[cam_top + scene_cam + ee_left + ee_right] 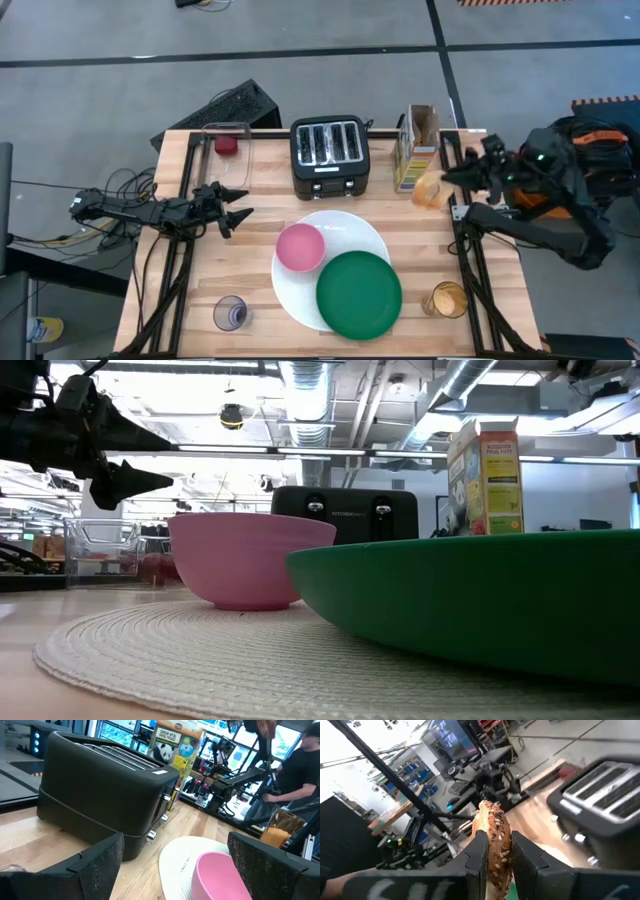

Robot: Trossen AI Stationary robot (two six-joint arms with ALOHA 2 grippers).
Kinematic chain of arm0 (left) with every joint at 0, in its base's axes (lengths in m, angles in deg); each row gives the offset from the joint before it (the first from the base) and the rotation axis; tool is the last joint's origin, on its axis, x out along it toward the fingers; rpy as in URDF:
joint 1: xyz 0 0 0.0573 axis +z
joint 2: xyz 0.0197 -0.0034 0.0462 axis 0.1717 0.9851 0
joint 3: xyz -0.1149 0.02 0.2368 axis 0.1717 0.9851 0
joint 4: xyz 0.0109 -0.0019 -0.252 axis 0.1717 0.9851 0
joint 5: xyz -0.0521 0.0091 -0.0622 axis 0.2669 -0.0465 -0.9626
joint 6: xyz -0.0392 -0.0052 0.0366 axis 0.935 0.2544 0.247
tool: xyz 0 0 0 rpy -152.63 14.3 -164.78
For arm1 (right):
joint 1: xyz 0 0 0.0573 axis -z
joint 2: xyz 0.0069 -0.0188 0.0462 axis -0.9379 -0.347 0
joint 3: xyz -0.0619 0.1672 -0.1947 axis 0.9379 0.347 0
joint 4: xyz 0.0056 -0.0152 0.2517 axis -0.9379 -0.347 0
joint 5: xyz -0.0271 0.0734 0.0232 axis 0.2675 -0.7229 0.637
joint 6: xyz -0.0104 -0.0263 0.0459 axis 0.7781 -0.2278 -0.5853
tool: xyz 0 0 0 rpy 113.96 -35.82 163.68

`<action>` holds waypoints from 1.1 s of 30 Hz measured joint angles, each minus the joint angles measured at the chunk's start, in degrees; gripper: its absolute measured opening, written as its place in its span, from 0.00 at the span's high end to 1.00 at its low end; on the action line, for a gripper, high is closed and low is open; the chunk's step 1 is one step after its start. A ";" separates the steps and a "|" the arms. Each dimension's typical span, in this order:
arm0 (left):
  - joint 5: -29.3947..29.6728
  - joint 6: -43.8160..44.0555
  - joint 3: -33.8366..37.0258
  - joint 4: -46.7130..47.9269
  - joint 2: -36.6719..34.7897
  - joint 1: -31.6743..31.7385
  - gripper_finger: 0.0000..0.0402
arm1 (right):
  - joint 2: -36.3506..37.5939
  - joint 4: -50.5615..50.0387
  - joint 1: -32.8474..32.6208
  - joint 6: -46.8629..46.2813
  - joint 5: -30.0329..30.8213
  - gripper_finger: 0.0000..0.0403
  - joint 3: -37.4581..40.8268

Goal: Arrange a breakfast setting
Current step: Put the toasted bagel on the green plate

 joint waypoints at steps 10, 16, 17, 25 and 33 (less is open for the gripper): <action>0.00 0.02 0.00 0.00 0.00 0.01 0.14 | 8.70 10.04 -6.60 -8.20 -0.38 0.80 17.27; 0.24 0.04 0.00 -0.02 0.00 0.01 0.14 | 8.95 13.50 -12.92 -8.26 -0.18 0.80 23.18; 0.24 0.04 0.00 -0.02 0.00 -0.01 0.14 | 8.99 16.08 -13.97 -8.95 -0.13 0.80 24.46; 0.24 0.07 0.00 -0.02 0.00 0.01 0.14 | 9.04 28.76 -24.05 -16.68 6.64 0.80 33.48; 0.22 -0.02 0.00 -0.02 0.00 0.01 0.14 | 8.04 31.57 -36.93 -22.54 17.07 0.80 37.64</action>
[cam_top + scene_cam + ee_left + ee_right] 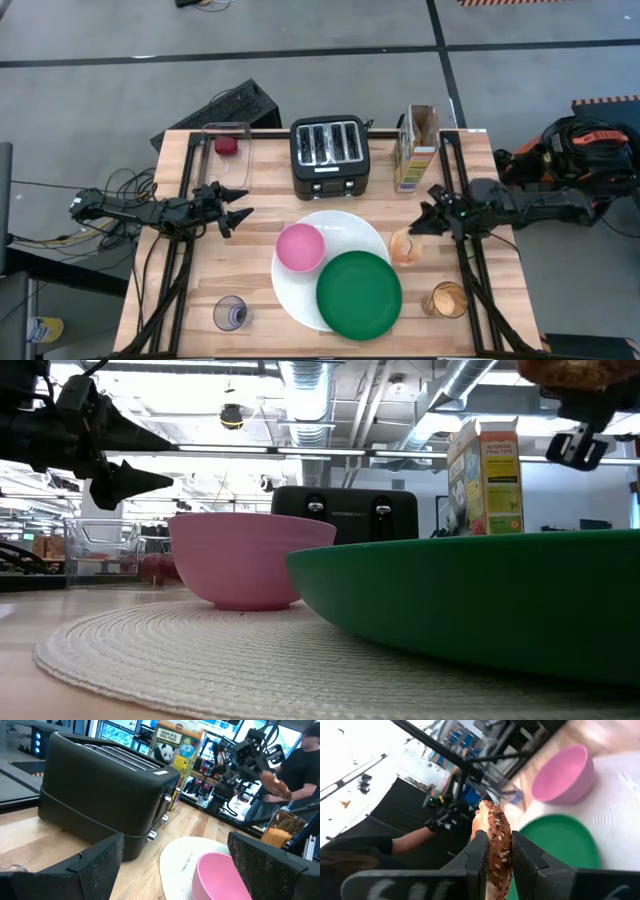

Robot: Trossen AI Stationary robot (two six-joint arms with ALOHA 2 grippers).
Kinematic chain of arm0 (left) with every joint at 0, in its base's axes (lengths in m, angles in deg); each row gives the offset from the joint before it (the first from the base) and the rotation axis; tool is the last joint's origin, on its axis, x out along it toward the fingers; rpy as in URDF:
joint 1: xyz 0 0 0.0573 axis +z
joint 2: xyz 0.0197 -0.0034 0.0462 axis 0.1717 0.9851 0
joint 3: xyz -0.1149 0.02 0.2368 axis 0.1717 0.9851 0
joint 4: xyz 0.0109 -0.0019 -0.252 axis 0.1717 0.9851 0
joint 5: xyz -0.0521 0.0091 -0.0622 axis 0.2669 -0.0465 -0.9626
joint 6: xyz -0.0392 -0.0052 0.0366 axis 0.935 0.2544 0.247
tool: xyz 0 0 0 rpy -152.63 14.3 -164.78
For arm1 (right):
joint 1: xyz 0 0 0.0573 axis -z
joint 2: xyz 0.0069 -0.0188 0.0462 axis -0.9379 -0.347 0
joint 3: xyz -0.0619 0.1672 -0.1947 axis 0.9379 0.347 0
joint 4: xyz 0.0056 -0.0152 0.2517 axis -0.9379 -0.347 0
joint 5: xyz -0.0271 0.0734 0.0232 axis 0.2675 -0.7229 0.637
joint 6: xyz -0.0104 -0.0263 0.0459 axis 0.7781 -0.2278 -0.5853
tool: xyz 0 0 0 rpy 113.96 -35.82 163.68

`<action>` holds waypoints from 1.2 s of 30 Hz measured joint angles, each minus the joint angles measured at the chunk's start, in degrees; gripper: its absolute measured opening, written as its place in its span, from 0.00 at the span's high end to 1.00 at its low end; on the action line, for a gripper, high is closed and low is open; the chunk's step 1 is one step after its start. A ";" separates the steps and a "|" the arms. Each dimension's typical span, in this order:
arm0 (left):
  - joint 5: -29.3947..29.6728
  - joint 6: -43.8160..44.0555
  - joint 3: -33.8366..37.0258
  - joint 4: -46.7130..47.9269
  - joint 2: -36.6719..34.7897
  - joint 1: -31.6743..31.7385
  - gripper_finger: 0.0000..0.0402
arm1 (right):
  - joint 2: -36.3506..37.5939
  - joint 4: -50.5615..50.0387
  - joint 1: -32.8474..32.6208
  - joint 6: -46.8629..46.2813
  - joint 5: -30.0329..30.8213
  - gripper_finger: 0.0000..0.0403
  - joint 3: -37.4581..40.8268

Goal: Arrange a breakfast setting
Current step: Put the toasted bagel on the green plate

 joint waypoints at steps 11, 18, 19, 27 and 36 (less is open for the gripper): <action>0.00 0.00 0.00 0.00 0.00 0.00 0.14 | -9.65 -0.64 -12.19 -2.66 12.92 0.80 0.37; -0.02 0.02 0.00 0.00 0.00 0.00 0.14 | -17.48 1.42 -15.38 -3.58 14.59 0.80 0.37; -0.02 0.02 0.00 0.00 0.00 -0.01 0.14 | -18.74 2.67 -15.74 -3.27 14.59 0.80 0.37; -0.04 0.08 0.00 0.00 0.02 0.00 0.14 | -29.46 9.21 -16.97 -5.13 14.61 0.80 0.37; -0.91 0.15 0.00 -0.02 0.00 -0.02 0.14 | -41.41 20.98 -17.25 -8.63 14.64 0.80 0.30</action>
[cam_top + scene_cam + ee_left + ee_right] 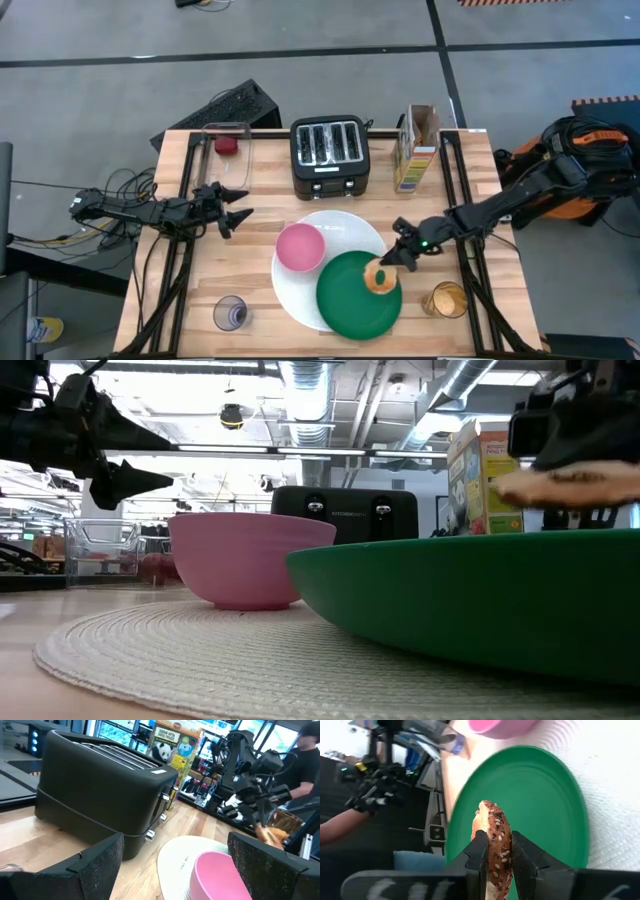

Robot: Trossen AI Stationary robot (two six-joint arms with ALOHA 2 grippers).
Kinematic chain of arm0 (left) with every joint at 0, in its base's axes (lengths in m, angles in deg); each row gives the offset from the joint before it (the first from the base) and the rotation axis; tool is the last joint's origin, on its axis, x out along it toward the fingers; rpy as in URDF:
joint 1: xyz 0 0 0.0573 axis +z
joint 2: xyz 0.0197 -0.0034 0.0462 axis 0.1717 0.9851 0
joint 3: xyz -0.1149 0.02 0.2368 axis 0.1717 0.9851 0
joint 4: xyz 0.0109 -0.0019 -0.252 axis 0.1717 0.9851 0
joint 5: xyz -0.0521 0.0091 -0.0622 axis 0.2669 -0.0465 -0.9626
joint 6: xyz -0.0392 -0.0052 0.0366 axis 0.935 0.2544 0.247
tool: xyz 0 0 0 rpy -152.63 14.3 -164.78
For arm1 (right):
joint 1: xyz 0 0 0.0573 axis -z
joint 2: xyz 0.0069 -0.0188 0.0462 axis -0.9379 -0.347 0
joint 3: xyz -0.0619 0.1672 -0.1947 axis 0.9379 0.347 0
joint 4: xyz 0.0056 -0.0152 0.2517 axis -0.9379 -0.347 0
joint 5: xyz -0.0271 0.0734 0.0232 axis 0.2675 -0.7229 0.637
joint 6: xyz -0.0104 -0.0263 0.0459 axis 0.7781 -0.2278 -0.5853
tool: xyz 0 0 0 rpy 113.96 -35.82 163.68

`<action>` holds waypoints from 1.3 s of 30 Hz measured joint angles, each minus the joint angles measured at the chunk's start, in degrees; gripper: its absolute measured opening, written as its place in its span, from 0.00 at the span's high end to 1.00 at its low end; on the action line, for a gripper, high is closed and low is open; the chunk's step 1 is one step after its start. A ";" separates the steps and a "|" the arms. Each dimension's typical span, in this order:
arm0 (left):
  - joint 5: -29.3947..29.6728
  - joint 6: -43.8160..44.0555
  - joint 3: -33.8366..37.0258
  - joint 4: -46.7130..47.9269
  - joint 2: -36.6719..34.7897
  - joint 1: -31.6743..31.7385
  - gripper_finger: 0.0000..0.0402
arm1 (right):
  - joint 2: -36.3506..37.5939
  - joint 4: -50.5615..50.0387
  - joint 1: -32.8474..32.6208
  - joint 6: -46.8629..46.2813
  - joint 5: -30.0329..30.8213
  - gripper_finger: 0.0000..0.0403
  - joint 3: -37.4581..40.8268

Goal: Arrange a breakfast setting
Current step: Put the toasted bagel on the green plate

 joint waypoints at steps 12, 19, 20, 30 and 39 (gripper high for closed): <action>-4.46 0.01 0.00 0.15 0.01 0.00 0.14 | -13.13 3.96 -0.87 -1.67 -0.49 0.80 -3.37; -4.44 0.00 0.00 0.18 0.00 0.00 0.14 | -17.68 3.97 -0.84 -1.43 -3.61 0.80 -6.09; -4.44 0.00 0.00 0.19 0.02 0.00 0.14 | -18.31 3.86 -0.86 -1.43 -4.24 0.80 -6.37; -4.42 -0.02 0.00 0.19 0.00 0.00 0.14 | -20.42 3.69 -0.84 -0.74 -5.10 0.76 -7.38; -4.40 -0.05 0.00 0.19 0.02 0.00 0.14 | -19.45 1.68 -0.84 1.64 -5.03 0.68 -7.37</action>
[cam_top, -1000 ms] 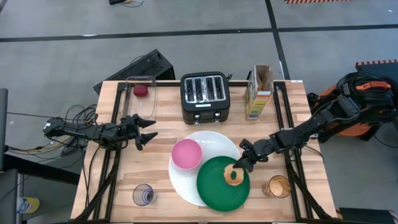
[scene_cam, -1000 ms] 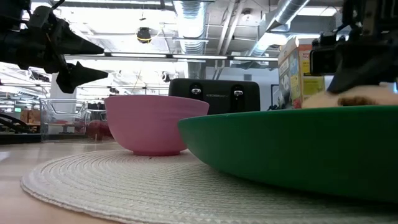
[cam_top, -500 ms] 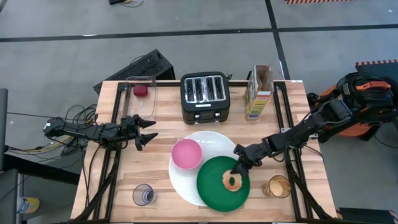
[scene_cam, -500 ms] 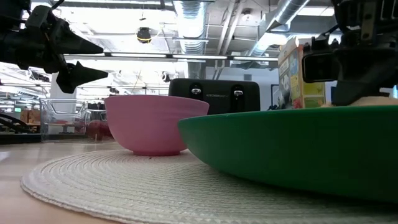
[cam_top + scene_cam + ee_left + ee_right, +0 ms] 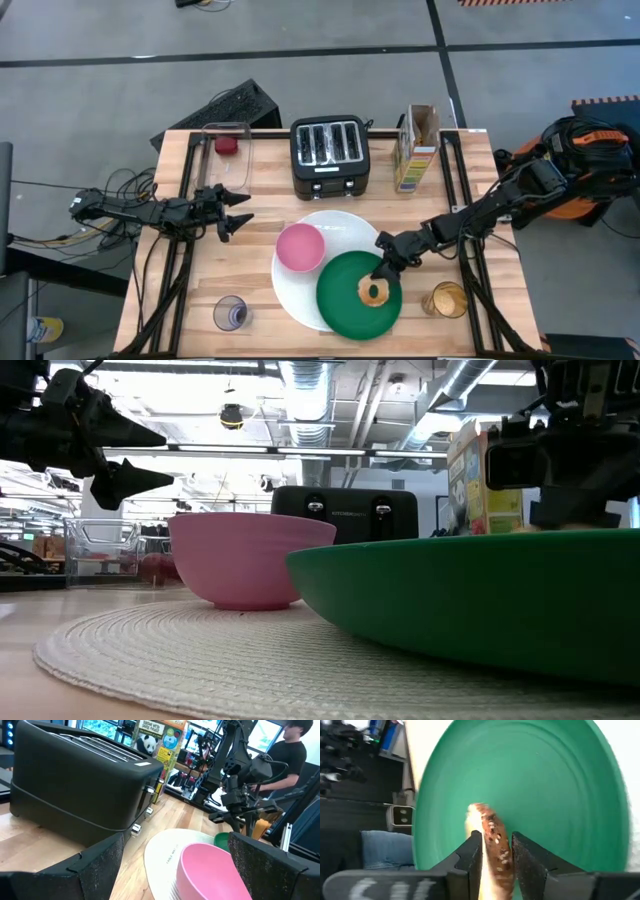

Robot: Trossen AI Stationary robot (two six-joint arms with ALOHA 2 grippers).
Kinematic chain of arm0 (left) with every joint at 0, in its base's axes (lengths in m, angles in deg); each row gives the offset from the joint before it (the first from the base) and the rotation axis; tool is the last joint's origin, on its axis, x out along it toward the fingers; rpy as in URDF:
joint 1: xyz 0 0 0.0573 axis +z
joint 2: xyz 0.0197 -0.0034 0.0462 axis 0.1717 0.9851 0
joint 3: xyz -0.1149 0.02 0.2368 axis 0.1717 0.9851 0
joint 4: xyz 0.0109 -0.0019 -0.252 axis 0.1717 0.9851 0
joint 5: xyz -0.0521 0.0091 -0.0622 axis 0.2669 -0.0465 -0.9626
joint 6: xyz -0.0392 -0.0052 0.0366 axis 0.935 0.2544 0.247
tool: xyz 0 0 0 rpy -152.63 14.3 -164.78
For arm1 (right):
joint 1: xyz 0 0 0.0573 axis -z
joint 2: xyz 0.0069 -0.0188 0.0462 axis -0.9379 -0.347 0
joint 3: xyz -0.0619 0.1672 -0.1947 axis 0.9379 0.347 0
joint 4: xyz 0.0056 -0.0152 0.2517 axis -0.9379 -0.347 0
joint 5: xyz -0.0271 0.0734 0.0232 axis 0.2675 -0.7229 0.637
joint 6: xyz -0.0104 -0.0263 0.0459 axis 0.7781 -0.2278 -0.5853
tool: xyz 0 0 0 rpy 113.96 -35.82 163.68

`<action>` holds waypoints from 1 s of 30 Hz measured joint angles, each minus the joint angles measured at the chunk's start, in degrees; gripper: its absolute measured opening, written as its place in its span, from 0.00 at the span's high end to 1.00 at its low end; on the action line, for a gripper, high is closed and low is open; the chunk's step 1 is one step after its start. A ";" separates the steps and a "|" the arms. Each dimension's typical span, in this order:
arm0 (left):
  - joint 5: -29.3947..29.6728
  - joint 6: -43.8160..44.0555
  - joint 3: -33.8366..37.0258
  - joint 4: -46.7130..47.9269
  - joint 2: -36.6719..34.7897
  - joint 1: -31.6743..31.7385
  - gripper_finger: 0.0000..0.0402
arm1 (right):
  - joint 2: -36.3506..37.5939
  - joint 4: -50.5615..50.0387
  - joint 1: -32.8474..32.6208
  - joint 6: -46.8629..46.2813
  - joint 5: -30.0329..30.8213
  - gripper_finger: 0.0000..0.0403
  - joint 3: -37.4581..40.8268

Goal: Arrange a breakfast setting
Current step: Put the toasted bagel on the green plate, then pour the cereal from the cereal box into the pink bowl

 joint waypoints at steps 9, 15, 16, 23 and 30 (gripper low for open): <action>0.00 -0.02 0.00 0.00 -0.02 0.00 0.14 | 0.02 -1.28 0.00 -0.02 -0.01 0.56 0.00; 0.00 -0.02 0.00 0.00 -0.01 0.00 0.14 | 0.02 -0.37 2.27 -2.21 -7.49 0.55 0.00; 0.00 -0.02 0.00 0.00 -0.02 0.00 0.14 | 0.02 0.00 2.92 -3.18 -9.24 0.56 0.00; 0.02 0.21 0.00 0.00 -0.01 0.00 0.14 | 0.02 8.60 6.61 -4.01 -16.46 0.56 0.02; 0.02 1.23 0.00 0.02 0.00 0.00 0.14 | 0.07 20.56 9.83 -5.09 -20.74 0.57 0.02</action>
